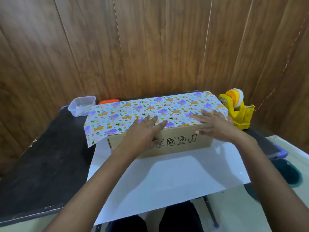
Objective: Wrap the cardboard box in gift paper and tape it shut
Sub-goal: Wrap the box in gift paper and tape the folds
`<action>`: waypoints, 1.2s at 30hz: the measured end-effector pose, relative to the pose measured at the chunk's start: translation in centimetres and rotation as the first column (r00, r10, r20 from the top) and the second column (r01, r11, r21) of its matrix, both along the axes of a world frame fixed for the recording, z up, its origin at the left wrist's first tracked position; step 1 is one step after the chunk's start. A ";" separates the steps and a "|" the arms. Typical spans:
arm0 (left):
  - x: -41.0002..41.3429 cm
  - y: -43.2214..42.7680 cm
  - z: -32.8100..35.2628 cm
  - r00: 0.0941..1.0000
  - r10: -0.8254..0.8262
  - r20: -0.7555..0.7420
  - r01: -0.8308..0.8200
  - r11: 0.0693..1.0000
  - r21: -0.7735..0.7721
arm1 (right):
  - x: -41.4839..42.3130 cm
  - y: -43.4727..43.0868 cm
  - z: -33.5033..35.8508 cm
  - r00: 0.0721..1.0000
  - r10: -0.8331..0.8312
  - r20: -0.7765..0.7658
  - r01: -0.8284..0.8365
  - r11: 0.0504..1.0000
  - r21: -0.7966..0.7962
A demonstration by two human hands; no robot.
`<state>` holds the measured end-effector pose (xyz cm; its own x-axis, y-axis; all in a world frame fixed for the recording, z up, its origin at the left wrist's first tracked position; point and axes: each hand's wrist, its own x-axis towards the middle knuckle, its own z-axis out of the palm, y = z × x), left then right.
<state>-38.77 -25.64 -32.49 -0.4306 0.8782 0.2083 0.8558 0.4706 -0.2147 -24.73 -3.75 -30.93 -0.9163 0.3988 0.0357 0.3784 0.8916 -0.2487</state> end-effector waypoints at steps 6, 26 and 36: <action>-1.7 -0.7 -0.2 1.000 0.017 -0.016 -0.017 1.000 0.026 | -1.9 0.7 -1.8 0.957 0.036 -0.288 -0.098 0.974 -0.206; -4.9 -1.8 0.3 0.997 0.049 0.066 -0.054 0.996 0.073 | -6.0 -3.5 -1.2 0.971 0.088 -0.224 -0.057 0.988 0.142; -3.2 -0.4 0.1 0.987 0.162 0.018 -0.163 0.985 0.056 | -1.5 -10.8 -5.9 0.903 0.428 0.036 -0.423 0.901 -0.099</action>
<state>-41.97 -26.07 -32.44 -0.5699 0.7830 0.2493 0.7695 0.6149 -0.1724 -26.21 -14.55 -36.80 -0.9988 -0.0305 -0.0370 -0.0170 0.9467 -0.3215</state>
